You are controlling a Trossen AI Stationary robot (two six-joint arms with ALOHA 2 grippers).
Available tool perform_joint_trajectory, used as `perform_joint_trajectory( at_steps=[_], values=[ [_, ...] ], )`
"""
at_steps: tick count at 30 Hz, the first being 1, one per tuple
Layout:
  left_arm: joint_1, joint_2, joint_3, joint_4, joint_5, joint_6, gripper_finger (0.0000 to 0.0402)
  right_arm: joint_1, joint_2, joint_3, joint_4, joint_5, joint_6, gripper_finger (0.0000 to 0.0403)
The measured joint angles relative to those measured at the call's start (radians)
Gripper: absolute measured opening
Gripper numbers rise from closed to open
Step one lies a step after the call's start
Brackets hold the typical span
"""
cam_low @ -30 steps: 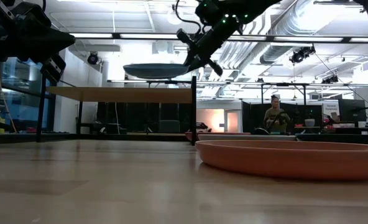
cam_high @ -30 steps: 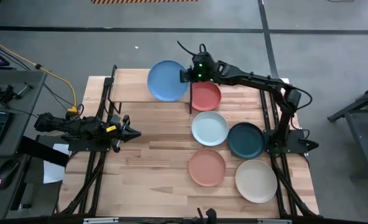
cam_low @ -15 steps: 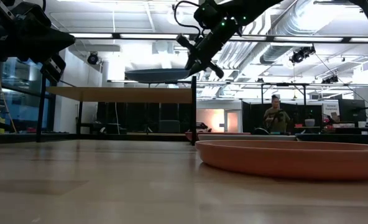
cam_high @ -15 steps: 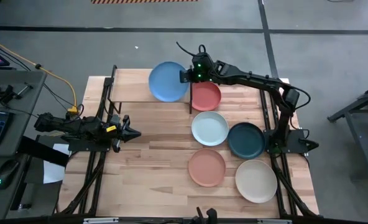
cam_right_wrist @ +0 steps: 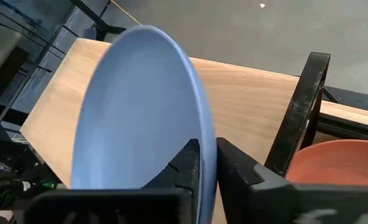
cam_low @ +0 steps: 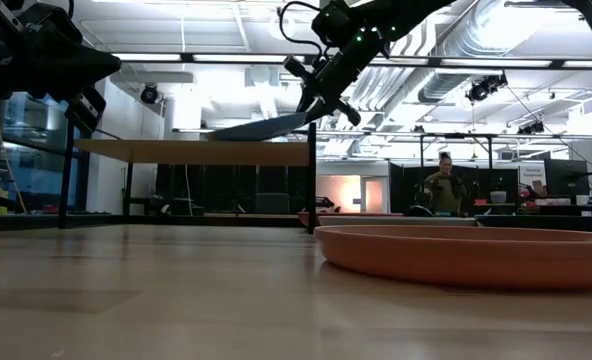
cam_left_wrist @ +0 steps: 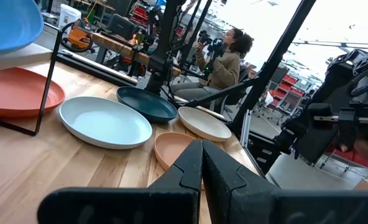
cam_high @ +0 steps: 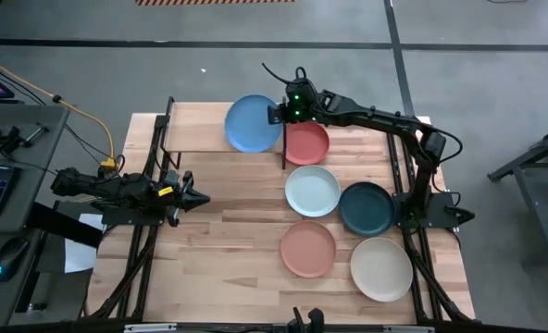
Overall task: Place and stack plates onto a shelf
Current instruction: Put the light blue plate on the shelf, then stack the orange plate on top of the light blue plate on the shelf
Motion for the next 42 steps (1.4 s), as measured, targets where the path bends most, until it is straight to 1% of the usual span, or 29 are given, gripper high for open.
perform_joint_trajectory(
  at_steps=[5,9,13,16,20,22,24,28,32,34,38,42],
  values=[
    [0.0,0.0,0.0,0.0,0.0,0.0,0.0,-0.008,0.0,0.0,-0.005,0.017,-0.033,0.0084],
    [0.0,0.0,0.0,0.0,0.0,0.0,0.0,-0.031,0.0,0.0,-0.007,0.017,-0.099,0.0108],
    [0.0,0.0,0.0,0.0,0.0,0.0,0.0,-0.057,-0.016,-0.001,-0.043,0.015,-0.183,0.0114],
    [0.0,0.0,0.0,0.0,0.0,0.0,0.0,-0.074,-0.054,-0.002,-0.095,0.026,-0.26,0.0114],
    [0.0,0.0,0.0,0.0,0.0,0.0,0.0,-0.079,-0.129,-0.002,-0.234,0.075,-0.412,0.0114],
    [0.0,0.0,0.0,0.0,0.0,0.0,0.0,-0.079,-0.175,-0.031,-0.296,0.106,-0.472,0.0115],
    [0.0,0.0,0.0,0.0,0.0,0.0,0.0,-0.078,-0.242,-0.112,-0.32,0.119,-0.49,0.0115],
    [0.0,0.0,0.0,0.0,0.0,0.0,0.0,-0.082,-0.434,-0.367,-0.258,0.1,-0.438,0.0115],
    [0.0,0.0,0.0,0.0,0.0,0.0,0.0,-0.041,-0.662,-0.63,-0.059,-0.016,-0.357,0.0115],
    [0.0,0.0,0.0,0.0,0.0,0.0,0.0,-0.013,-0.765,-0.734,0.043,-0.062,-0.325,0.0115],
    [0.0,0.0,0.0,0.0,0.0,0.0,0.0,0.038,-0.928,-0.897,0.214,-0.063,-0.253,0.0115],
    [0.0,0.0,0.0,0.0,0.0,0.0,0.0,0.069,-1.03,-0.984,0.319,-0.066,-0.261,0.0115]
  ],
)
